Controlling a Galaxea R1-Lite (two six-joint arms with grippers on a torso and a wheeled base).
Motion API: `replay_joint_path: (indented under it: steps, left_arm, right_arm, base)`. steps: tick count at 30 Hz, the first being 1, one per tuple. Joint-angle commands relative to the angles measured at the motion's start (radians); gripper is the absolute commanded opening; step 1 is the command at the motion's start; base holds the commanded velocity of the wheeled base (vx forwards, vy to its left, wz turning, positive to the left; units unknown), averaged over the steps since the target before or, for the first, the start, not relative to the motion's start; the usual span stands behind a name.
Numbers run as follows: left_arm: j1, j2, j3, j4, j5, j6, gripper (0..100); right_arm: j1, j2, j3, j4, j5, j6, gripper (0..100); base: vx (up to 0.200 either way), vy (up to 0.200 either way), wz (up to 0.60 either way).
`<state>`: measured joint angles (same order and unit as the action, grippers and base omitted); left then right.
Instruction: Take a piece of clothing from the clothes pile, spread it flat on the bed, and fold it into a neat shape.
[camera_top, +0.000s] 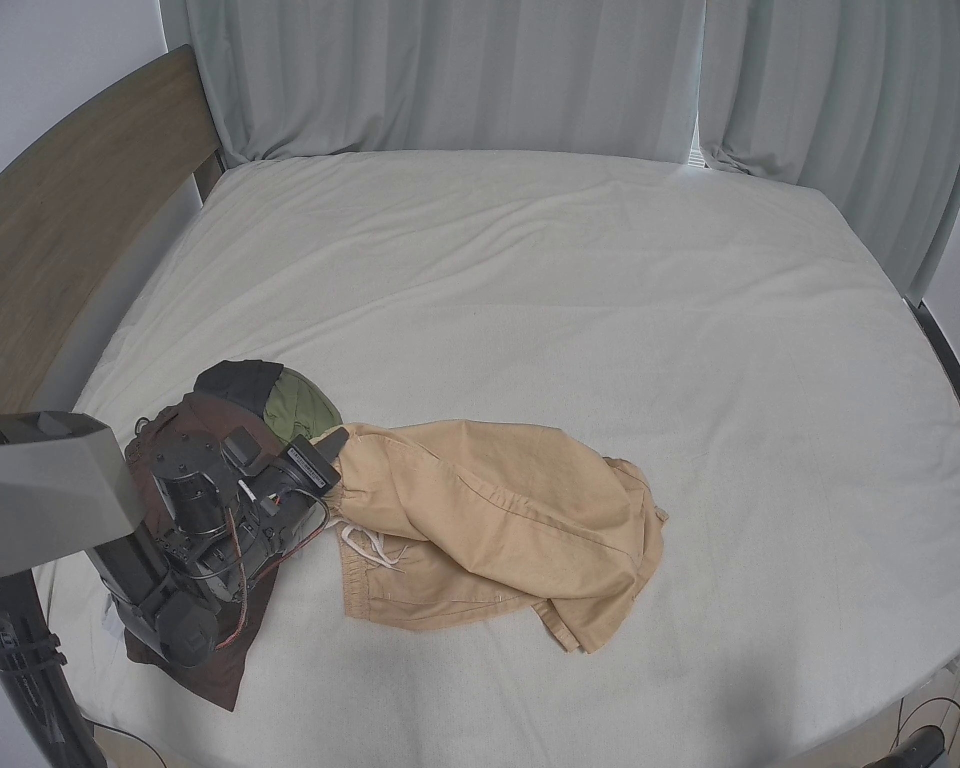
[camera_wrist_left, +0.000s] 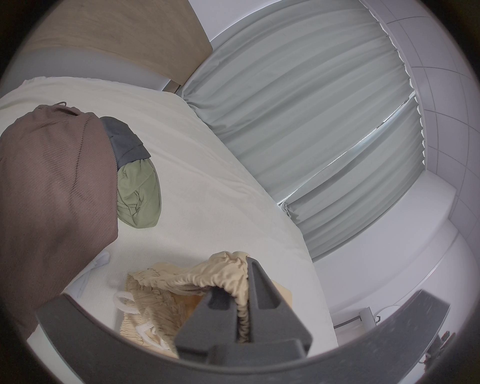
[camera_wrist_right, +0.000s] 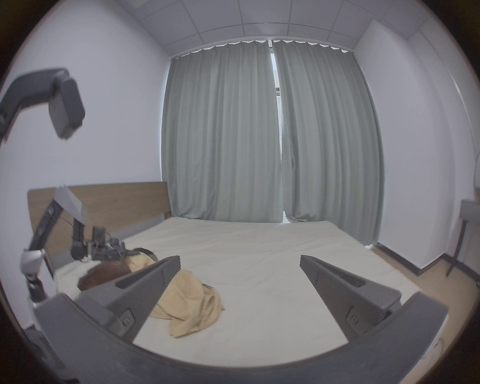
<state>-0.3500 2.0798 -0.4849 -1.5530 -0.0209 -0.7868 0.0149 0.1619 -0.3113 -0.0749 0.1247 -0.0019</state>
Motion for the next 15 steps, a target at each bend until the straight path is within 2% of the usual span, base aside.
replay_joint_path:
  steps: [1, 3, 9, 13, 15]
  left_arm:
    - [-0.003, -0.006, -0.003, -0.004, 0.002, 0.017, 0]
    - [0.0, -0.006, -0.004, -0.004, 0.002, 0.037, 0]
    - [0.002, -0.012, 0.006, -0.006, 0.002, 0.06, 0]
    - [0.002, -0.018, 0.009, -0.004, 0.001, 0.075, 0]
    - [0.002, -0.021, 0.009, -0.004, 0.001, 0.077, 0]
  right_arm:
    - [0.034, 0.211, -0.121, 0.03, 0.09, 0.123, 100]
    - [0.039, 0.295, -0.163, 0.032, 0.158, 0.192, 100]
    - [0.054, 0.487, -0.207, 0.027, 0.273, 0.184, 100]
    - [0.1, 0.584, -0.229, 0.023, 0.303, 0.16, 100]
    - [0.171, 0.64, -0.258, 0.02, 0.314, 0.158, 100]
  base:
    - [0.0, 0.0, 0.0]
    - [0.0, 0.0, 0.0]
    - [0.0, 0.0, 0.0]
    - [0.0, 0.0, 0.0]
    - [0.0, 0.0, 0.0]
